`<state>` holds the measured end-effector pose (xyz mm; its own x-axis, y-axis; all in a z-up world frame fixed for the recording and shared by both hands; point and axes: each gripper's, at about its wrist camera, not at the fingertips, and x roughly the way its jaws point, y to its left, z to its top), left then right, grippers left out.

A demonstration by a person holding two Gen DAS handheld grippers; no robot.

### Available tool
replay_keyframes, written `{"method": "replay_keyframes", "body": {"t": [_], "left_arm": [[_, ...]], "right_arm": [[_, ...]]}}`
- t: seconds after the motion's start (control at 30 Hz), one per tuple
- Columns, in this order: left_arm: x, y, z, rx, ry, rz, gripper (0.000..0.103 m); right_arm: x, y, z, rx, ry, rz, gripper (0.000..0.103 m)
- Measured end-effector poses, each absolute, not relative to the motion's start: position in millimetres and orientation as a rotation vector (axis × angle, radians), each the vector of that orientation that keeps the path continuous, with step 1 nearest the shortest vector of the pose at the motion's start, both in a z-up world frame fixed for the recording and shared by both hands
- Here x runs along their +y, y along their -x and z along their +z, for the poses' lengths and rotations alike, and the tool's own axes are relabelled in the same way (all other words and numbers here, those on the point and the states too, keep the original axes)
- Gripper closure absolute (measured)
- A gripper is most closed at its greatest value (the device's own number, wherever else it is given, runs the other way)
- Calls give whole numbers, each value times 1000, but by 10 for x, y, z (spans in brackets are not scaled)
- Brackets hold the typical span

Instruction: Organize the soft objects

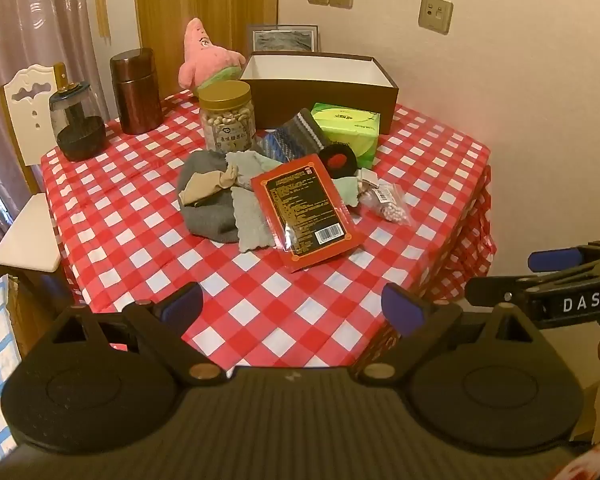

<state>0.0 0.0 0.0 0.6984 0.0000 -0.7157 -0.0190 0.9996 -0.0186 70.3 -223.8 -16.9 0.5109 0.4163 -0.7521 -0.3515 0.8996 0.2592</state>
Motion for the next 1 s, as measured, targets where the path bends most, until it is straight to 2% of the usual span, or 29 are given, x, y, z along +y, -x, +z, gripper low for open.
{"method": "replay_keyframes", "body": {"t": [1.0], "left_arm": [[0, 0, 1, 800, 28, 11, 8]], "right_arm": [[-2192, -708, -175, 924, -82, 468, 0]]}}
